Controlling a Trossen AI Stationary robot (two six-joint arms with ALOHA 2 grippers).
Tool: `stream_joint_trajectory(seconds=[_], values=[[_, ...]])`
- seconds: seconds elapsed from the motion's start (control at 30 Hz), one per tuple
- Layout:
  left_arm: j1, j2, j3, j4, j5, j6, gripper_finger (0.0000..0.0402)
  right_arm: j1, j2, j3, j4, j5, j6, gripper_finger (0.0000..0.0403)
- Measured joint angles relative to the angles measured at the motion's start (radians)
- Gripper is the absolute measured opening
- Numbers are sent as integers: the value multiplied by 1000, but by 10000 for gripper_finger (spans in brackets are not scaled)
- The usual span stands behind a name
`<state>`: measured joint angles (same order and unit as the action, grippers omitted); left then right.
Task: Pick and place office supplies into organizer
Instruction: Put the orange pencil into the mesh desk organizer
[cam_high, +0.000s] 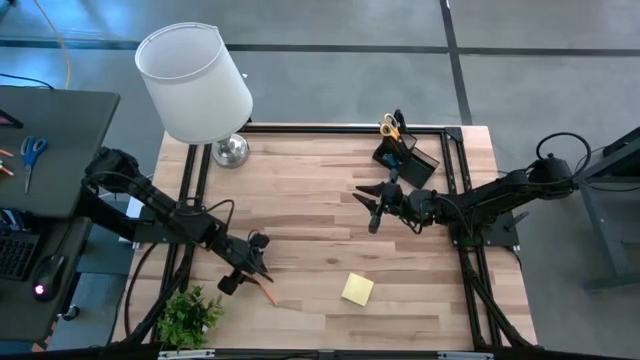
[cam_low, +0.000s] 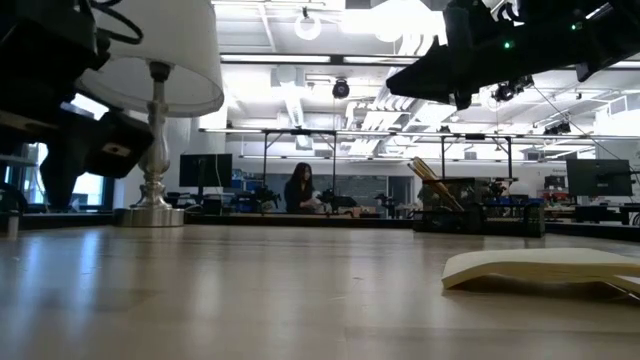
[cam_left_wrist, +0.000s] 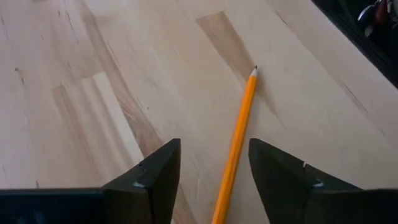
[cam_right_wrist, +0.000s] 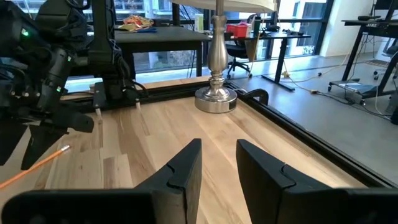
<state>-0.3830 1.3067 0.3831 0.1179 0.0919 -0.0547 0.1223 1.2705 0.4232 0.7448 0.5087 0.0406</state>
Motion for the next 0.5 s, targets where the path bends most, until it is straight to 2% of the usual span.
stream_joint_trajectory(seconds=[0.23,0.5], values=[[1,0,-47,48,0,-2,155,0,0,0,-1,0,14,94],[1,0,-74,42,2,5,184,0,0,0,-7,1,35,94]])
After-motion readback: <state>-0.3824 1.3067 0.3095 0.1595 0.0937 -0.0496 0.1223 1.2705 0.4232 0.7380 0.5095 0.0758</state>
